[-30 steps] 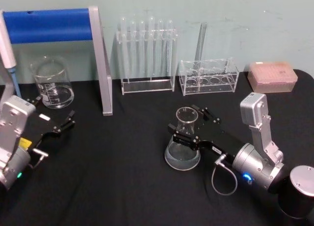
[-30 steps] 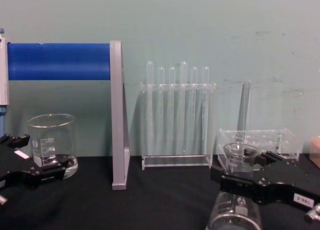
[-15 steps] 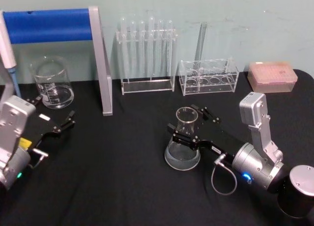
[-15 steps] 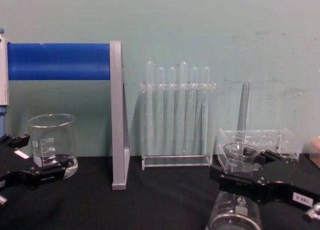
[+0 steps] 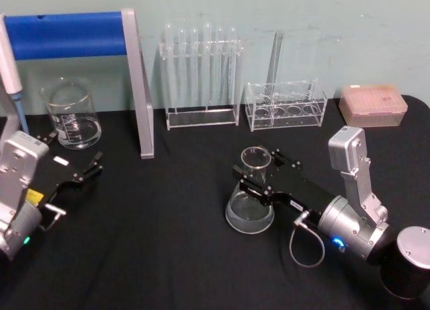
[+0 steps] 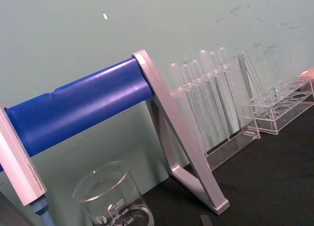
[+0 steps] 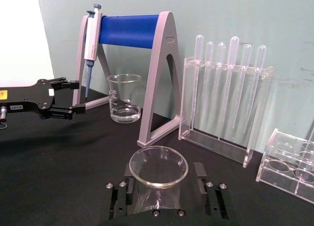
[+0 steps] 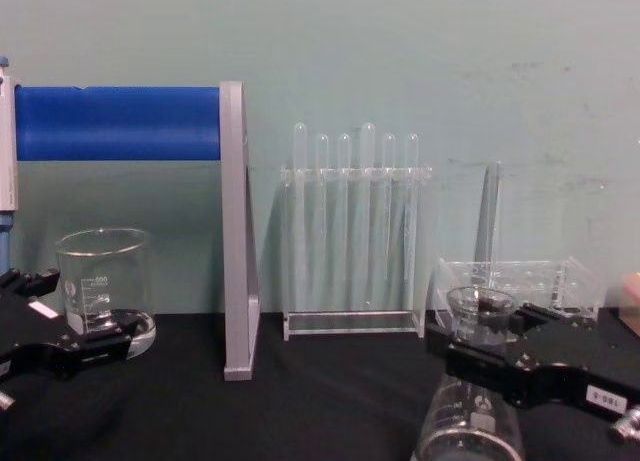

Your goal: Grasp the erlenmeyer flask with one hand, shake it three times, then place it back.

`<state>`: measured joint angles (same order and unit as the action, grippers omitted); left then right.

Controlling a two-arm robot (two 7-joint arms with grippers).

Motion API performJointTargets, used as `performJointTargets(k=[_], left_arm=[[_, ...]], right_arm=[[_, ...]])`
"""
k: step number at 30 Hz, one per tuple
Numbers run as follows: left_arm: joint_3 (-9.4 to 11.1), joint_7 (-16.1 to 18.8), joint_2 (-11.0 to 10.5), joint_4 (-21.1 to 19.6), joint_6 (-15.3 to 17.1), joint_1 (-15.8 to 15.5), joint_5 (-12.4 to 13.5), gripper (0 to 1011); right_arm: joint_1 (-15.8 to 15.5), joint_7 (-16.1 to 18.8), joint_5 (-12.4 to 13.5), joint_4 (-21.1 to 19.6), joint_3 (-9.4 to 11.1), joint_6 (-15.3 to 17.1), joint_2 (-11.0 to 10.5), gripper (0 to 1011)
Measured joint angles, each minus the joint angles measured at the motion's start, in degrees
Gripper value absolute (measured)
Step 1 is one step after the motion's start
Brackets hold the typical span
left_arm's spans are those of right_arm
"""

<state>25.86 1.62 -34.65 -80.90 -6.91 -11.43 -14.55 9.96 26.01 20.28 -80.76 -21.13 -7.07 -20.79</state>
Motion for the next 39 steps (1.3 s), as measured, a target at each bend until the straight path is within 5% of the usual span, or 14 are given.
performJointTargets(k=[10,25,39], left_arm=[[0.00,0.00,0.00,0.00,0.00,0.00,0.00,1001],[0.00,0.00,0.00,0.00,0.00,0.00,0.00,1001],[0.00,0.00,0.00,0.00,0.00,0.00,0.00,1001]], right_arm=[[0.00,0.00,0.04,0.00,0.00,0.00,-0.01,460],[0.02,0.52,0.23,-0.18,0.07,-0.17,-0.03,449],[-1.34,-1.29,1.40,-7.06,1.81,3.03,-1.09,449]])
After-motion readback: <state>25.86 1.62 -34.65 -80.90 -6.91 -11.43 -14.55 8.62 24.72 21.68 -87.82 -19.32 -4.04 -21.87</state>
